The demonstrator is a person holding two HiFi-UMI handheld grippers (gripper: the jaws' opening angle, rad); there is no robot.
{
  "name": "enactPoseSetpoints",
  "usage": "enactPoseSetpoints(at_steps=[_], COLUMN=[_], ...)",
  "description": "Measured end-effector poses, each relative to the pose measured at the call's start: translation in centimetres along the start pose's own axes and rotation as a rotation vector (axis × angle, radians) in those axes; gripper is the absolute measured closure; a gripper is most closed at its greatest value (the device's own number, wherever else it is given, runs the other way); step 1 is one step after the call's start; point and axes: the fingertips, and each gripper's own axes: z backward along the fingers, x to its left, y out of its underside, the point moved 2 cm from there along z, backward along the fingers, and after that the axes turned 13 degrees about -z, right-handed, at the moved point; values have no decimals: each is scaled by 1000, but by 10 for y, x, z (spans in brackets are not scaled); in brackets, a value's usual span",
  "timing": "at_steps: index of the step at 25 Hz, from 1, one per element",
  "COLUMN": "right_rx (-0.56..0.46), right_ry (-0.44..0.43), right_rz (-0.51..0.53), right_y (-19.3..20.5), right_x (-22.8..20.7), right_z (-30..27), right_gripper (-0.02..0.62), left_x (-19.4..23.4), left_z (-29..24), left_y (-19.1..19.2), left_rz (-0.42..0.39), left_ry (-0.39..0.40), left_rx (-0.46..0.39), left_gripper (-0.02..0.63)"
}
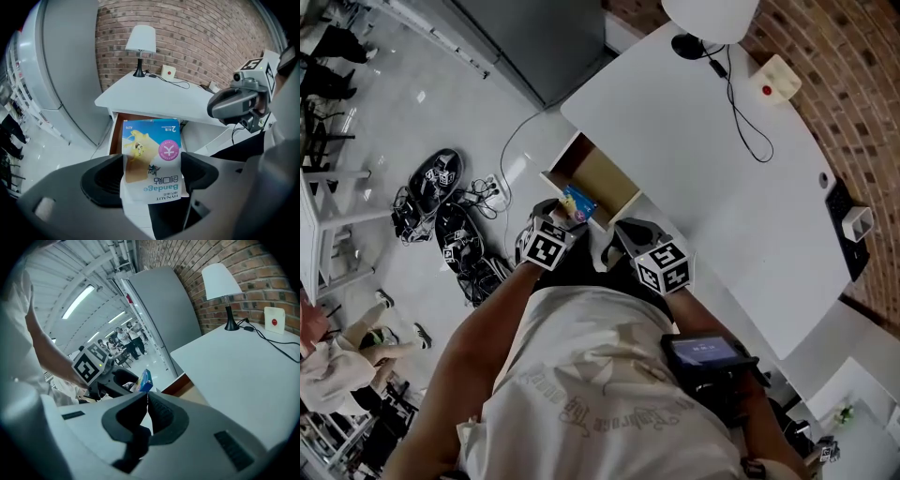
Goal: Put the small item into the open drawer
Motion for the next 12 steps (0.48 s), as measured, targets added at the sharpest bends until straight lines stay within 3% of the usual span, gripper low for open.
enactPoseSetpoints(at_steps=[12], right_rx=[-85], right_ry=[153], right_rz=[-173], right_y=[24], right_x=[-12], right_z=[-23], right_gripper=[589], left_x=[36], left_z=[-57], left_y=[10], left_rz=[-136], left_ry=[91], left_rx=[58], left_gripper=[222])
